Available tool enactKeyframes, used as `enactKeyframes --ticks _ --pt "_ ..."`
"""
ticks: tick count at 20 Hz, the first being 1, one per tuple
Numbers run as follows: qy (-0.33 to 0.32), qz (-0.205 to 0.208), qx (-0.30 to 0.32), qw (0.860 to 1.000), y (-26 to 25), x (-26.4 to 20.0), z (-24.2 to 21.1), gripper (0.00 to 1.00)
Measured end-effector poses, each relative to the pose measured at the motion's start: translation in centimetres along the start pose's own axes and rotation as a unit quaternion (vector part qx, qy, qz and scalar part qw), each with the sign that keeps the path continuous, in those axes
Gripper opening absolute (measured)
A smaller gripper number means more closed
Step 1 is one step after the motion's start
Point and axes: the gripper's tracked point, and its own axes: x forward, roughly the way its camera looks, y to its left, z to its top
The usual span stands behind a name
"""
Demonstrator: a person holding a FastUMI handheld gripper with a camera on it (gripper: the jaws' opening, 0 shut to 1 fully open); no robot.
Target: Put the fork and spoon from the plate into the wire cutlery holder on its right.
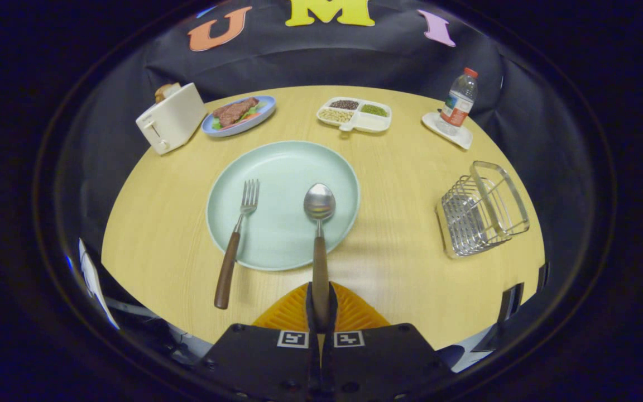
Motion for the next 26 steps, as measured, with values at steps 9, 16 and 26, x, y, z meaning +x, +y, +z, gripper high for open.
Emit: enactKeyframes --ticks 9,16,26 --pt "-0.050 0.033 0.017 0.998 -3.8 -5.3 0.8 0.02" --pt "-0.096 0.003 0.046 0.994 -11.2 -8.9 1.6 0.02" --pt "-0.111 -0.023 0.083 0.990 -18.0 -10.4 1.2 0.02"
